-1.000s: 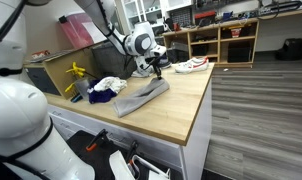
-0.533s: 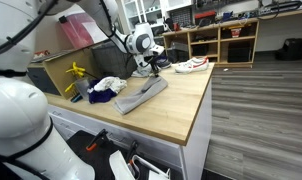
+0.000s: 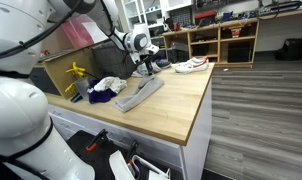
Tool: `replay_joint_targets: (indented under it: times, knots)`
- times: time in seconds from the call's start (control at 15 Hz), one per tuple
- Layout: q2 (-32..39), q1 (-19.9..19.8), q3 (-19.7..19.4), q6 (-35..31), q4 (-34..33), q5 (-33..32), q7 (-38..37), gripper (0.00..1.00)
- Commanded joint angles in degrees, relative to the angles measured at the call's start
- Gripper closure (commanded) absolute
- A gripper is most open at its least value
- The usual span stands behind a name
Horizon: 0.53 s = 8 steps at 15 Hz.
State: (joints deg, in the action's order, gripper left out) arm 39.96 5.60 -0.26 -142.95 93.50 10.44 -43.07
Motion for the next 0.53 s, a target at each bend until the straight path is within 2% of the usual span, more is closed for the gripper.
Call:
replay_joint_targets:
  times: [0.0, 0.13, 0.47]
  knots:
    - [3.2, 0.1, 1.1, 3.0, -5.6, 1.9, 1.4, 0.71]
    - [4.0, 0.0, 1.2, 2.8, -6.6, 1.5, 1.8, 0.63]
    - [1.6, -1.3, -1.5, 0.8, -3.9, 0.5, 3.6, 0.26]
